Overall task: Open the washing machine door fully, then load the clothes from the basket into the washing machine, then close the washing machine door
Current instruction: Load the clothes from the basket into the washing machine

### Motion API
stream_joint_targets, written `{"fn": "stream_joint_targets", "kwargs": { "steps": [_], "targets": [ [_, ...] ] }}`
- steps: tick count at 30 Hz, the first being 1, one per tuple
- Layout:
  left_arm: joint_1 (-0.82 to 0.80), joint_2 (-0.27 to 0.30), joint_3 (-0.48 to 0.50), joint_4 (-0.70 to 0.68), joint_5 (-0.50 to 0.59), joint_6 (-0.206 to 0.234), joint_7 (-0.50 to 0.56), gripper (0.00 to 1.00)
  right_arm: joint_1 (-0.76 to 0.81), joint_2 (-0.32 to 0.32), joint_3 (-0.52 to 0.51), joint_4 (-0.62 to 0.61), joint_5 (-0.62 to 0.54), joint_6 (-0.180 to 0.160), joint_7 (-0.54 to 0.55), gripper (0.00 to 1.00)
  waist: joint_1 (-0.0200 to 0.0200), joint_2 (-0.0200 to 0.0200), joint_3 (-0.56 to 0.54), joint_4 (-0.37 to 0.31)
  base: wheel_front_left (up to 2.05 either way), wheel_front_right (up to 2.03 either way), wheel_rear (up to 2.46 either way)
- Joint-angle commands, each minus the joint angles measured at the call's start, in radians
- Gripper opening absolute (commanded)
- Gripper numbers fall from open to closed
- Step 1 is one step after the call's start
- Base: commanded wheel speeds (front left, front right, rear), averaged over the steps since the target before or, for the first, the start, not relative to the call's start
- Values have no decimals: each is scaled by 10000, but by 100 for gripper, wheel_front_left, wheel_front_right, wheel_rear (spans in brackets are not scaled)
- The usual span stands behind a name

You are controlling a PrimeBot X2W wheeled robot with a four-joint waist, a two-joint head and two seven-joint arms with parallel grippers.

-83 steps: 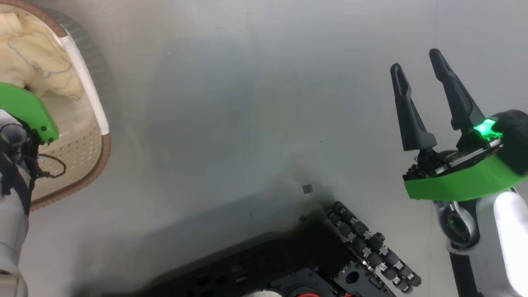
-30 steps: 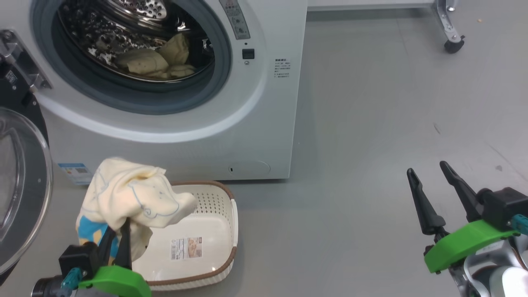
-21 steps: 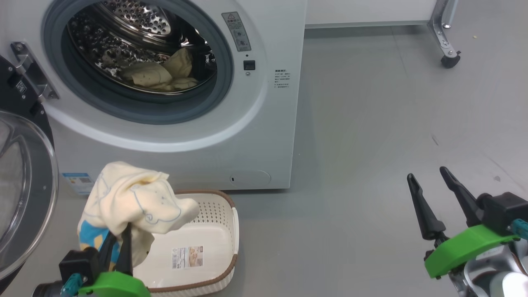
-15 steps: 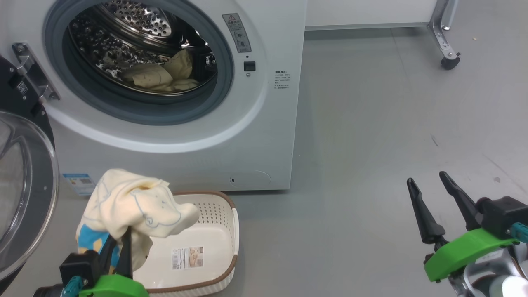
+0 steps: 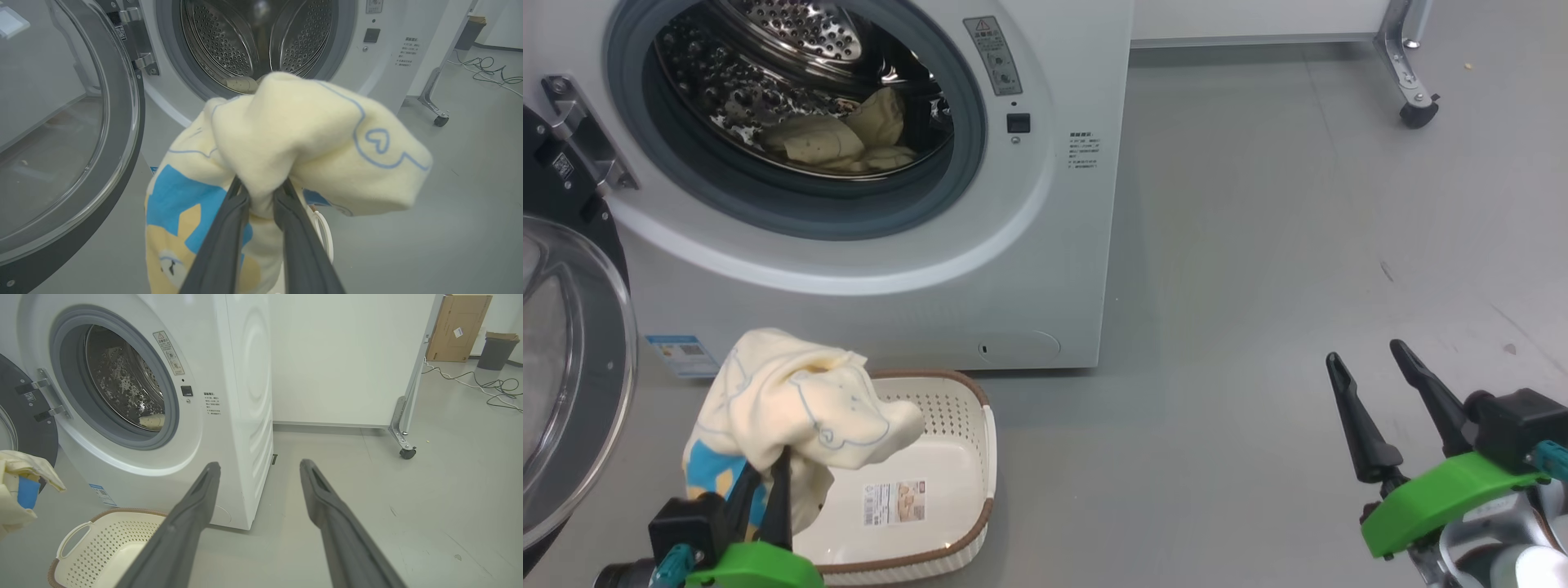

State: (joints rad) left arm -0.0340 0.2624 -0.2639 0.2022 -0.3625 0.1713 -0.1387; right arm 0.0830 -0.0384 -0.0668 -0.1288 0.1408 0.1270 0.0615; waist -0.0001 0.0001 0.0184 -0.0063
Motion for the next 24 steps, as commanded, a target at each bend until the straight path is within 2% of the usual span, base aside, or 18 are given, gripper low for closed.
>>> {"fn": "stream_joint_targets", "kwargs": {
  "steps": [1,14,20,24],
  "targets": [
    [-598,255,379,-317,-13,31,-85,0,-389,-118,202,-326,35,37,-67,100,1,-1,7,4,0,0,0],
    [-1540,190,233,140,-126,-141,6,0,-603,-118,336,-401,63,37,-124,100,1,-1,531,-75,0,0,0],
    [-2548,210,306,919,-522,-526,430,0,-932,-118,579,-434,89,37,-194,100,1,-1,1223,-378,0,0,0],
    [-3621,299,397,1567,-724,-759,797,0,-1279,-118,629,-493,104,37,-263,100,1,-1,2061,-566,0,0,0]
  ]
}}
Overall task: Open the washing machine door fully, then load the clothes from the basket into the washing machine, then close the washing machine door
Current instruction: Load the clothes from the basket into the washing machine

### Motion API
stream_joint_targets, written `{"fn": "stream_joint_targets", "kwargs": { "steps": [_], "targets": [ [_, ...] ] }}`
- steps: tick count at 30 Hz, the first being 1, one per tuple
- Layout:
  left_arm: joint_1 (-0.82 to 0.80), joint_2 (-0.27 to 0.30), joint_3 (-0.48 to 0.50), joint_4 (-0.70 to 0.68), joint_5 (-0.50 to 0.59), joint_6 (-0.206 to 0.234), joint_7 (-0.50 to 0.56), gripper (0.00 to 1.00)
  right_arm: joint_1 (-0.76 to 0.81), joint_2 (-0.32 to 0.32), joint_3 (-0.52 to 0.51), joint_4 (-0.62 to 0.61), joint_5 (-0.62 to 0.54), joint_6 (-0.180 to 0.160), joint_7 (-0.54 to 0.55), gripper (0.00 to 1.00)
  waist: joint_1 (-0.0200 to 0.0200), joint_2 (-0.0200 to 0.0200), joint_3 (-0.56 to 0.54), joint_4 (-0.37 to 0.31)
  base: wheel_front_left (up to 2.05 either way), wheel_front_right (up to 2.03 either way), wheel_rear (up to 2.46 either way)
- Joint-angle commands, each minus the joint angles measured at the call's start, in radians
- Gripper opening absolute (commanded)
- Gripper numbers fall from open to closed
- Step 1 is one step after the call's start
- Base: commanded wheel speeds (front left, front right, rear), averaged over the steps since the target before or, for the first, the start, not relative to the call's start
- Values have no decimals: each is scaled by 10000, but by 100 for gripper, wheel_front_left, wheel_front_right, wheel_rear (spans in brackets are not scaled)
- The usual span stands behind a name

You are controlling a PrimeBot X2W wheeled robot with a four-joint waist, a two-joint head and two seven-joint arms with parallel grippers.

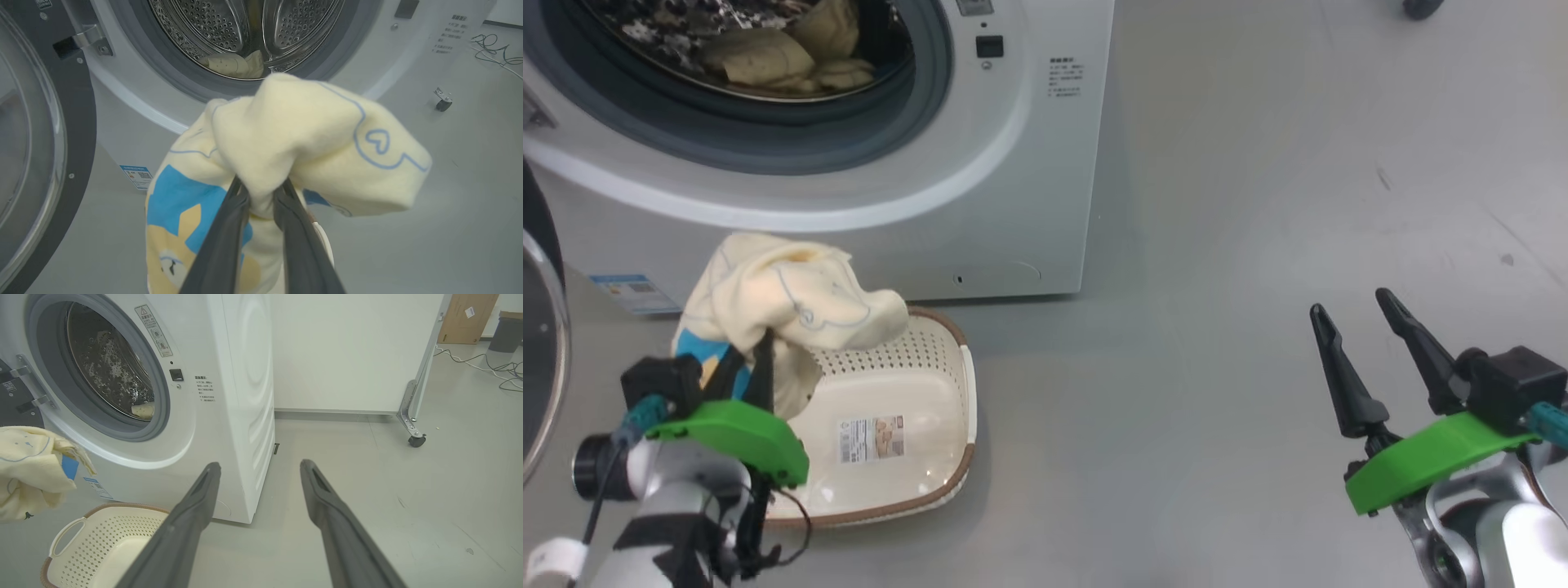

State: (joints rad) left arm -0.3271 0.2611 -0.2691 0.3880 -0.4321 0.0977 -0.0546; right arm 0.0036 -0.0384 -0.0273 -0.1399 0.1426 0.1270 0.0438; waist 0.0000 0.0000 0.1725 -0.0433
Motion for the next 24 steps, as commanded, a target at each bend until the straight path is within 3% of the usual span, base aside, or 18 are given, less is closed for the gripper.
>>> {"fn": "stream_joint_targets", "kwargs": {
  "steps": [1,10,24],
  "targets": [
    [-1001,300,497,-110,-146,-115,53,0,-597,-118,254,-401,85,37,-114,100,0,0,740,-248,0,0,0],
    [-3707,886,750,1336,-353,-535,905,0,-1512,-118,576,-305,211,37,-474,100,0,0,2462,-921,0,0,0],
    [-8377,2760,940,2862,-404,-1306,3477,0,-2453,-118,1168,390,829,37,-1494,100,0,0,4808,-2102,0,0,0]
  ]
}}
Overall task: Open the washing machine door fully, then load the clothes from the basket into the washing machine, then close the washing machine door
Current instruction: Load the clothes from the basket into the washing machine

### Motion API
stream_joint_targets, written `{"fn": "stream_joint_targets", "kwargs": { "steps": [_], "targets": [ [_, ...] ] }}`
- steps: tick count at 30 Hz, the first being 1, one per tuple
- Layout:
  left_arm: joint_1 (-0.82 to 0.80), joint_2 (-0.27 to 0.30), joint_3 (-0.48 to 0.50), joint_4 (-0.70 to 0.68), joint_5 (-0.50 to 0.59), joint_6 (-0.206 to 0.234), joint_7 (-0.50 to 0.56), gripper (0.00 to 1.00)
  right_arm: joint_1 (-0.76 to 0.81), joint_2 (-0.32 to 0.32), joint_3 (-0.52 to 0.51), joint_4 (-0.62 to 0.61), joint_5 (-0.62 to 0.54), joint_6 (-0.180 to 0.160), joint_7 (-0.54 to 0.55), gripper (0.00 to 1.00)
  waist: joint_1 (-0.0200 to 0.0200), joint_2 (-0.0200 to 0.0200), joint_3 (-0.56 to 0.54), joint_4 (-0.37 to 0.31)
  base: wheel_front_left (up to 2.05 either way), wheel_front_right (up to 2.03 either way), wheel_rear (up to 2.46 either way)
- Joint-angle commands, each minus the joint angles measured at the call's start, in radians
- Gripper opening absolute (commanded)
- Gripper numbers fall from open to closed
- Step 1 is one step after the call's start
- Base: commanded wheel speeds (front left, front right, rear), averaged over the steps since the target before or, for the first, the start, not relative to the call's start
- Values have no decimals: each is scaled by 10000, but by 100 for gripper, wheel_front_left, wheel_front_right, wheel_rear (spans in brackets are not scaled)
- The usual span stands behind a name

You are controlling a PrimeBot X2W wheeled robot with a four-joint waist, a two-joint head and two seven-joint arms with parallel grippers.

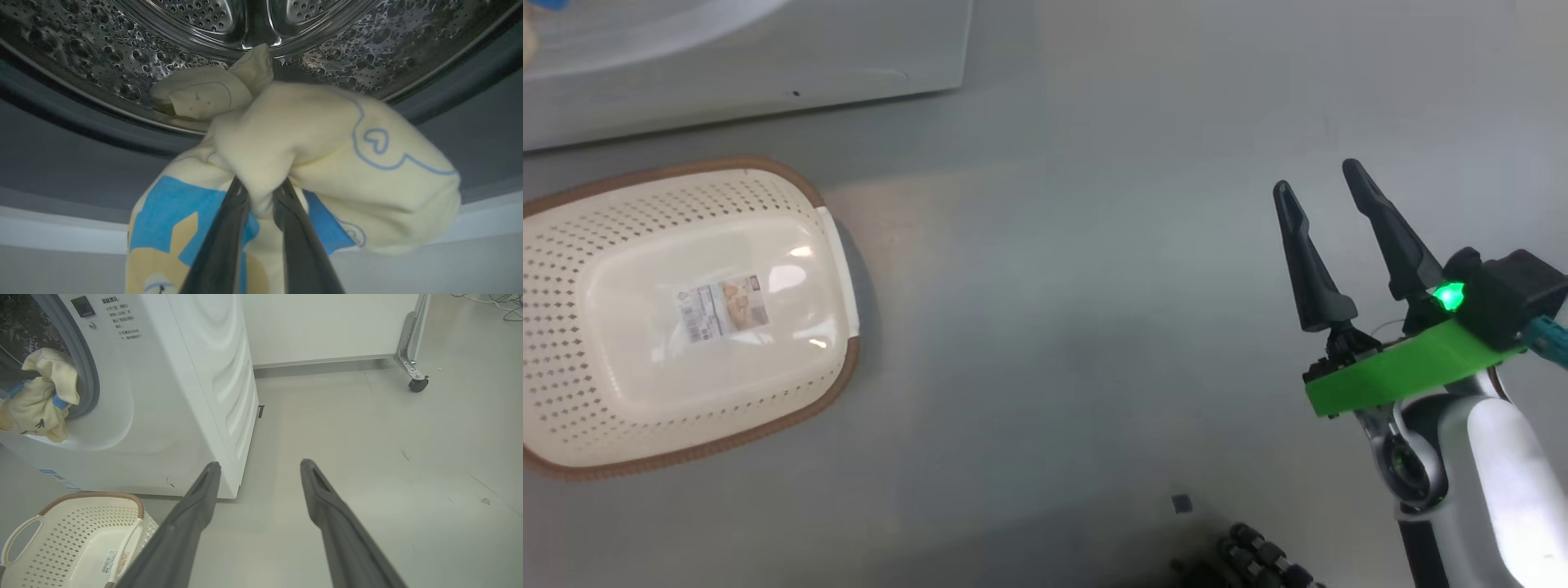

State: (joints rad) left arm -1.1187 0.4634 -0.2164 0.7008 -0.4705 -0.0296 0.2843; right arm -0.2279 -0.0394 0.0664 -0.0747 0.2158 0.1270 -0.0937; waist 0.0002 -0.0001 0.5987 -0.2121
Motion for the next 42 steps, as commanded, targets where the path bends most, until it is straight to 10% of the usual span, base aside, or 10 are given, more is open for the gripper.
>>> {"fn": "stream_joint_targets", "kwargs": {
  "steps": [1,13,24,25,26,27,28,42],
  "targets": [
    [-756,893,436,-251,-26,-77,263,0,-182,-108,299,-212,132,37,-154,100,-2,1,684,-484,0,0,0],
    [-3839,2149,575,-566,269,-347,437,0,-720,-108,743,317,546,37,-825,100,-2,1,2130,-1127,0,0,0],
    [-5647,2544,452,-45,1113,-203,-2113,0,-1053,-108,1128,921,976,37,-1295,100,-2,1,2630,-1712,0,0,0],
    [-5719,2601,393,98,1229,-152,-2213,7,-1055,-108,1164,979,1018,37,-1327,100,-2,1,2643,-1754,0,0,0],
    [-5781,2671,345,273,1335,-78,-2247,63,-1056,-108,1201,1035,1057,37,-1353,100,-2,1,2657,-1798,0,0,0],
    [-5781,2671,345,273,1335,-78,-2247,63,-1056,-108,1201,1035,1057,37,-1353,100,-2,1,2657,-1798,0,0,0],
    [-5833,2718,305,429,1406,-36,-2284,100,-1061,-108,1227,1083,1085,37,-1380,100,-2,1,2667,-1828,0,0,0],
    [-4698,2078,374,1337,873,167,-3094,100,-1308,-108,1001,1359,910,37,-1530,100,-2,1,2175,-1206,0,0,0]
  ]
}}
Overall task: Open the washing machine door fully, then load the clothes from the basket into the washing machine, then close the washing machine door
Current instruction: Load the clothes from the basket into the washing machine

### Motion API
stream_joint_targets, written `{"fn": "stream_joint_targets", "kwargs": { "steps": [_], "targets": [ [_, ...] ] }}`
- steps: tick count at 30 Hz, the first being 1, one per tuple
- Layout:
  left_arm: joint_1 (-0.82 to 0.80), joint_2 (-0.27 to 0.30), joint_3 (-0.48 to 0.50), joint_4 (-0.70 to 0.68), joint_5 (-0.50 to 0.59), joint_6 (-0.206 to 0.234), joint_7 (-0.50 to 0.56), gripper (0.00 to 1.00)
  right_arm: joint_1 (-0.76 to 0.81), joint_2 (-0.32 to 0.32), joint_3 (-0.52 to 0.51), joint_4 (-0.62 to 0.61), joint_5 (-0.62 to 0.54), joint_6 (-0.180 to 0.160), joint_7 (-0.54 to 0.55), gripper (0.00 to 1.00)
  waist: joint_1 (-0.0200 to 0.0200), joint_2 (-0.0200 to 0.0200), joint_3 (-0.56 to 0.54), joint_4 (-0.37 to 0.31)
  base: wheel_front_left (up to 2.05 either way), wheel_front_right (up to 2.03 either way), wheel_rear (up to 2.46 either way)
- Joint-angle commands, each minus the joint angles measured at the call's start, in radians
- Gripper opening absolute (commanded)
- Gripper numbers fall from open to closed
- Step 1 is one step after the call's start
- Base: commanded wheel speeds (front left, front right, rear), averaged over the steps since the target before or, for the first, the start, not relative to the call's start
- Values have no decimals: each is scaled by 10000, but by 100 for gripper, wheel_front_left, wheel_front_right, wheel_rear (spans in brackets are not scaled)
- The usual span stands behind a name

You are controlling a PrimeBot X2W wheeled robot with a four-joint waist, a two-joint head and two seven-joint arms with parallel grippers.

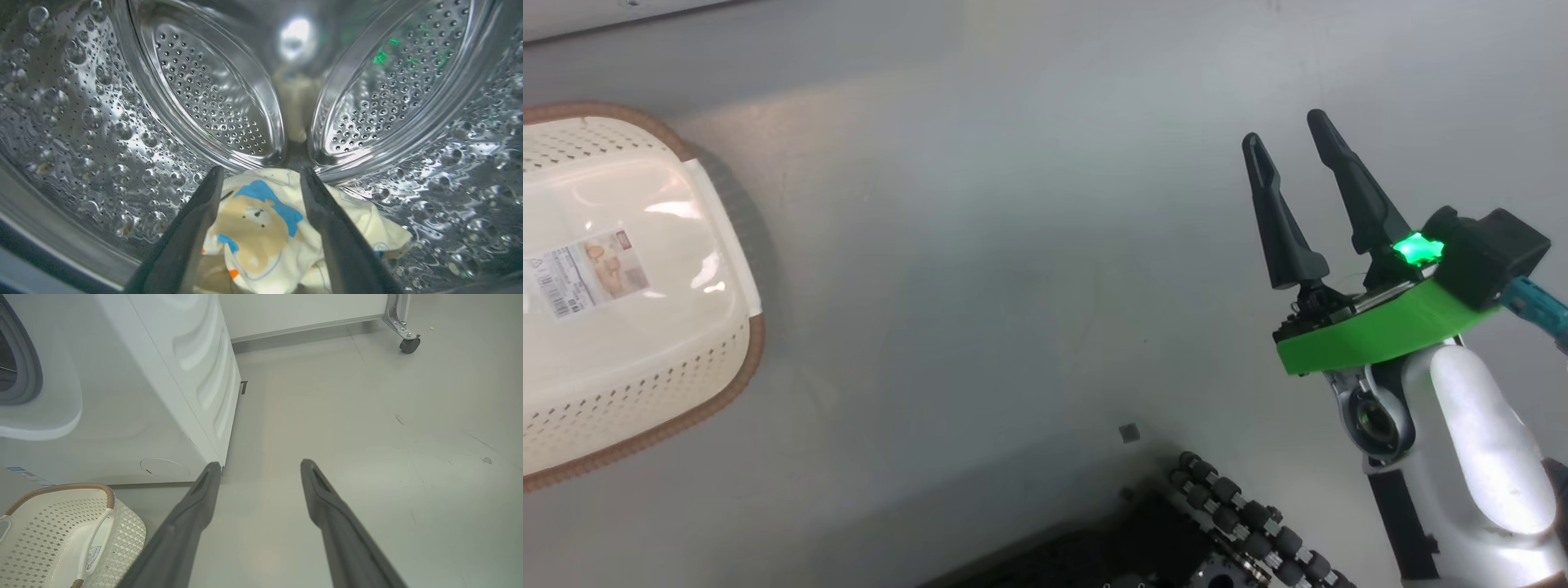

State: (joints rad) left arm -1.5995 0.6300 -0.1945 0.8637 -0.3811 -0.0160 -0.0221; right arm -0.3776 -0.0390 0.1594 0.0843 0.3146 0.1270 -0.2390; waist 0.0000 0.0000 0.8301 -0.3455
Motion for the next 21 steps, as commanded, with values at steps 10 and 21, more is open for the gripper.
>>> {"fn": "stream_joint_targets", "kwargs": {
  "steps": [10,21],
  "targets": [
    [2676,-118,444,-870,-625,331,-1051,100,405,-112,-309,-425,-442,37,280,100,0,0,-1165,630,0,0,0],
    [6082,-845,526,-2792,-879,1000,-2079,100,1012,-112,-1141,-1009,-870,37,836,100,0,0,-2223,1315,0,0,0]
  ]
}}
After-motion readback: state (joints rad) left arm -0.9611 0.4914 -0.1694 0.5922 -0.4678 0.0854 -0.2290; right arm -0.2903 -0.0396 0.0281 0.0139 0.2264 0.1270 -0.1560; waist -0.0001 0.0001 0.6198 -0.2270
